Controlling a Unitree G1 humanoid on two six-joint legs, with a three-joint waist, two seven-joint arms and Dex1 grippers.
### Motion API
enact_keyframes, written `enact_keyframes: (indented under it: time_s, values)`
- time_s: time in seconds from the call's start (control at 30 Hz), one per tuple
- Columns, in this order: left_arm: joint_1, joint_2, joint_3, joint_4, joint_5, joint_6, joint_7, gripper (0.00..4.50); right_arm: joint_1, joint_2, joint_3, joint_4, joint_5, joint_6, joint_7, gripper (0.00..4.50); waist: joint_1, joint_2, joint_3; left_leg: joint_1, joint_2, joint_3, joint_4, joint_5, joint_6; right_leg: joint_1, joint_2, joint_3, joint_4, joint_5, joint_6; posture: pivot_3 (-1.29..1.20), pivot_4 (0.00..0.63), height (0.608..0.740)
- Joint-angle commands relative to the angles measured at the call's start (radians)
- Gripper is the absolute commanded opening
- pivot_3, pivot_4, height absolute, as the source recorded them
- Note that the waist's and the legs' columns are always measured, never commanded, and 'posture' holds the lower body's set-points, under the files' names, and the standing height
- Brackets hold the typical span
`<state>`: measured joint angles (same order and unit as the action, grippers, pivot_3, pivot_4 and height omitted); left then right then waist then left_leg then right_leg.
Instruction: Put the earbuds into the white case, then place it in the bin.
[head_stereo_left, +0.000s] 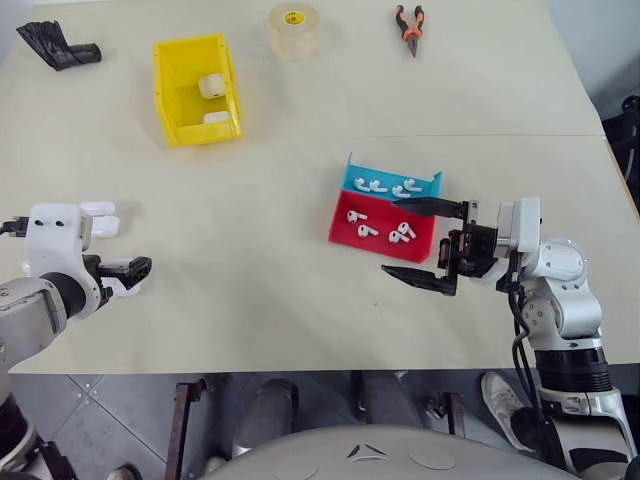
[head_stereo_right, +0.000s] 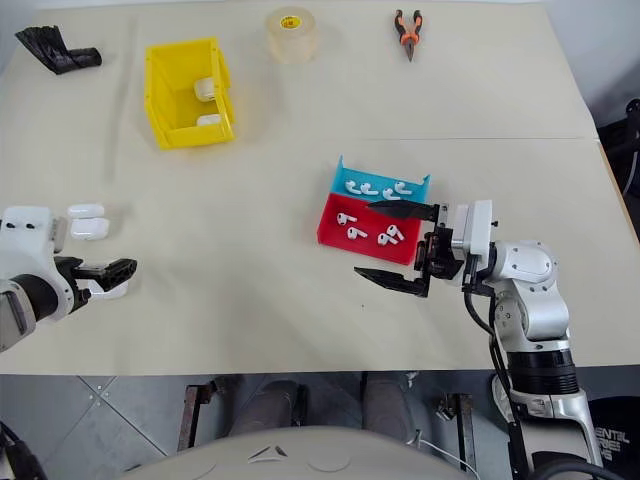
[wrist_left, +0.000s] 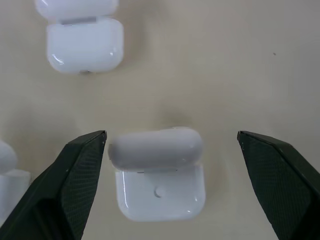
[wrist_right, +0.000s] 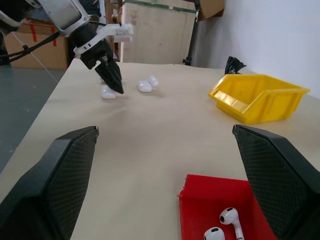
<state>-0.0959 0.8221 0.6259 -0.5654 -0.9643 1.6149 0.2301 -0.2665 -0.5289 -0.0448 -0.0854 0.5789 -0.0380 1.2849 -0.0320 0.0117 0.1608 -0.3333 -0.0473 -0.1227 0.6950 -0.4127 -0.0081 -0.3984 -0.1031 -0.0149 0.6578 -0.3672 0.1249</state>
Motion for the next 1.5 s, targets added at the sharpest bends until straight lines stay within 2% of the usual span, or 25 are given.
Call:
enact_keyframes:
  time_s: [0.03,0.2,0.5,0.77,0.87,0.97,1.0,1.17,1.3,1.4,1.47,1.5]
  values:
    - [-0.009,-0.016,0.005,0.026,-0.046,-0.001,0.089,4.46,0.009,0.007,-0.014,-0.052,0.009,-0.020,-0.014,4.50,0.004,0.001,0.000,0.000,0.000,0.000,0.000,0.000,0.000,0.000,0.000,0.001,-0.001,0.000,0.000,0.00,0.150,0.740]
    - [0.045,-0.006,0.026,0.030,-0.135,-0.001,0.166,4.46,0.019,0.009,-0.015,-0.062,0.009,-0.020,-0.028,4.50,0.004,0.001,0.000,0.000,-0.001,-0.002,0.002,0.000,-0.001,-0.001,0.000,0.008,0.000,0.000,0.000,0.00,0.150,0.740]
    - [0.020,-0.082,0.022,0.067,-0.185,-0.001,0.280,4.46,0.025,0.016,-0.008,-0.079,0.005,-0.018,-0.055,4.50,0.005,0.001,0.000,0.000,-0.002,-0.002,0.002,0.000,-0.001,-0.003,0.000,0.009,0.001,0.000,0.000,0.00,0.150,0.740]
    - [0.017,-0.108,0.026,0.091,-0.213,-0.001,0.333,4.46,0.024,0.026,0.000,-0.090,-0.002,-0.016,-0.073,4.50,0.006,0.001,0.000,0.000,-0.003,-0.002,0.002,0.000,-0.001,-0.004,0.000,0.009,0.002,0.000,0.000,0.00,0.150,0.740]
    - [0.012,-0.111,0.026,0.102,-0.217,-0.001,0.343,3.88,0.022,0.031,0.004,-0.091,-0.007,-0.016,-0.079,4.50,0.006,0.001,0.000,0.000,-0.003,-0.002,0.002,0.000,-0.001,-0.004,0.000,0.008,0.002,0.000,0.000,0.00,0.150,0.740]
    - [0.016,-0.119,0.026,0.111,-0.226,-0.001,0.348,2.94,0.020,0.036,0.007,-0.092,-0.009,-0.017,-0.084,4.50,0.005,0.002,-0.001,0.000,-0.004,-0.002,0.002,0.000,-0.001,-0.004,0.000,0.008,0.002,0.000,0.000,0.00,0.150,0.740]
    - [0.023,-0.118,0.023,0.113,-0.233,-0.001,0.349,2.80,0.019,0.037,0.007,-0.092,-0.009,-0.018,-0.086,4.50,0.005,0.003,-0.001,0.000,-0.004,-0.002,0.002,0.000,-0.001,-0.004,0.000,0.008,0.002,0.000,0.000,0.00,0.150,0.740]
    - [0.053,-0.119,0.029,0.111,-0.264,-0.001,0.363,2.80,0.014,0.043,0.008,-0.087,-0.014,-0.022,-0.092,4.50,0.004,0.005,-0.002,0.001,-0.006,-0.002,0.002,0.000,-0.001,-0.008,0.000,0.010,0.004,0.000,0.000,0.00,0.150,0.740]
    - [0.018,-0.129,0.087,0.061,-0.238,-0.085,0.267,2.80,0.004,0.049,0.007,-0.077,-0.023,-0.023,-0.103,4.50,0.004,0.005,-0.002,0.000,-0.006,-0.002,0.001,0.000,-0.001,-0.011,0.002,0.013,0.005,0.000,0.000,0.00,0.150,0.740]
    - [0.030,-0.102,0.112,0.022,-0.183,-0.279,0.076,2.80,-0.003,0.047,0.003,-0.068,-0.025,-0.020,-0.104,4.50,0.004,0.002,-0.001,0.000,-0.006,-0.002,0.001,0.000,-0.001,-0.012,0.002,0.013,0.004,0.000,0.000,0.00,0.150,0.740]
    - [0.061,-0.076,0.107,-0.008,-0.149,-0.407,-0.122,2.80,-0.008,0.040,0.001,-0.061,-0.028,-0.016,-0.101,4.50,0.004,0.002,-0.001,-0.001,-0.006,-0.002,0.002,0.000,-0.001,-0.012,0.002,0.013,0.004,0.000,0.000,0.00,0.150,0.740]
    - [0.098,-0.042,0.069,-0.039,-0.088,-0.519,-0.288,2.80,-0.011,0.035,-0.001,-0.058,-0.031,-0.014,-0.100,4.50,0.003,0.002,-0.001,-0.001,-0.006,-0.002,0.001,0.000,-0.001,-0.012,0.002,0.013,0.004,0.000,0.000,0.00,0.150,0.740]
